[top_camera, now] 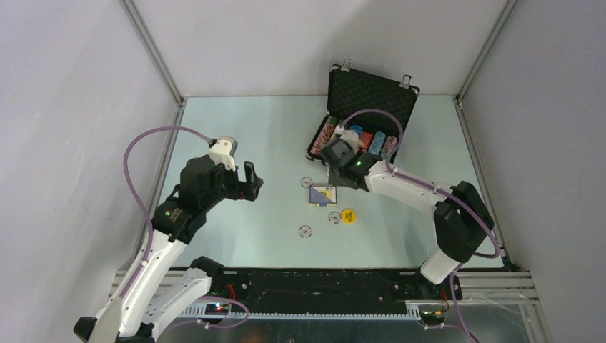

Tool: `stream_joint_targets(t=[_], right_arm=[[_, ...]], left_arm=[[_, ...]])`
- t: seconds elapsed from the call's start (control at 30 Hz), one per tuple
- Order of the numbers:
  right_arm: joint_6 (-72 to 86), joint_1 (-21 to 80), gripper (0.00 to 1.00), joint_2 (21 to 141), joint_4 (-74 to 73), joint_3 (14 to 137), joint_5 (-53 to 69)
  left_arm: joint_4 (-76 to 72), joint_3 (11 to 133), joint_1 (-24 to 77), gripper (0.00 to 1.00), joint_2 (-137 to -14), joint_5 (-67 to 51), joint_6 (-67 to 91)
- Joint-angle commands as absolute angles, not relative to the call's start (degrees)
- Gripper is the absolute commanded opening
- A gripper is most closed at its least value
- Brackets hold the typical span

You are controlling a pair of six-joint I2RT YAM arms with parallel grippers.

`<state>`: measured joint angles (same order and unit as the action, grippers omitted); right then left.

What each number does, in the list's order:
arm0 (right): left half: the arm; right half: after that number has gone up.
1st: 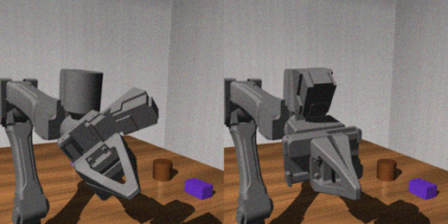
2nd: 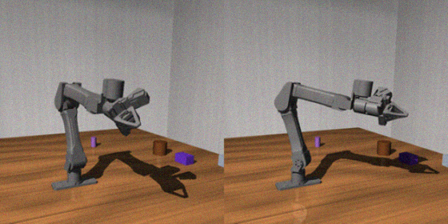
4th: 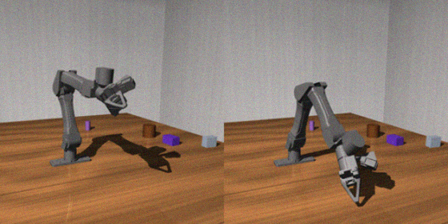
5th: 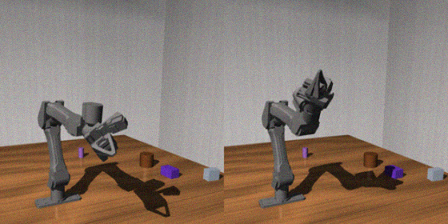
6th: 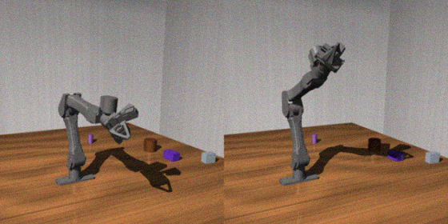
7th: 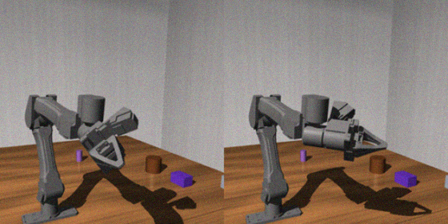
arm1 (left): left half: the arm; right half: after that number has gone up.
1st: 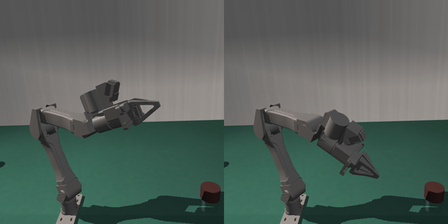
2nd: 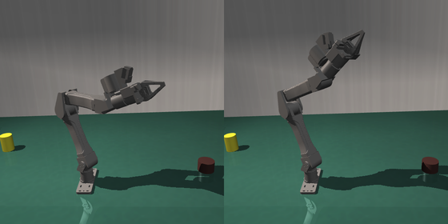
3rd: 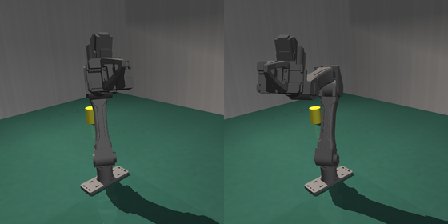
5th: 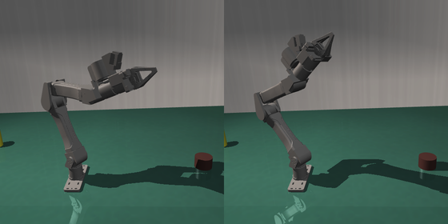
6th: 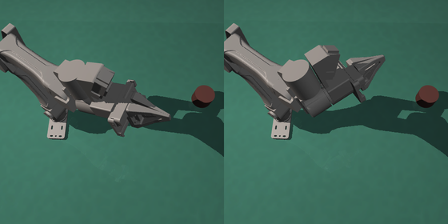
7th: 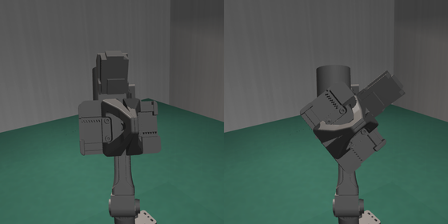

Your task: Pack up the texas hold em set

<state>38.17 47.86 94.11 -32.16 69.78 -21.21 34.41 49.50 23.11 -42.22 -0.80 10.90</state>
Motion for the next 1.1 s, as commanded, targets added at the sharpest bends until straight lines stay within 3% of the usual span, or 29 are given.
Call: stream_joint_targets(t=[0.0,0.23,0.53,1.07], right_arm=[[34.0,39.1,0.16,93.8,-27.0,72.3,-21.7],[30.0,29.2,0.15,105.3,-25.0,82.7,-21.4],[27.9,25.1,0.13,120.2,-28.8,97.3,-23.0],[26.9,24.7,0.13,121.2,-31.1,98.2,-29.8]], left_arm=[[32.6,49.6,22.6,0.96,-41.5,-1.9,9.7],[32.6,49.6,22.7,0.96,-41.6,-1.8,9.6],[32.6,49.5,22.6,0.96,-41.7,-1.8,9.6],[32.7,49.5,22.7,0.96,-41.8,-1.8,9.6]])
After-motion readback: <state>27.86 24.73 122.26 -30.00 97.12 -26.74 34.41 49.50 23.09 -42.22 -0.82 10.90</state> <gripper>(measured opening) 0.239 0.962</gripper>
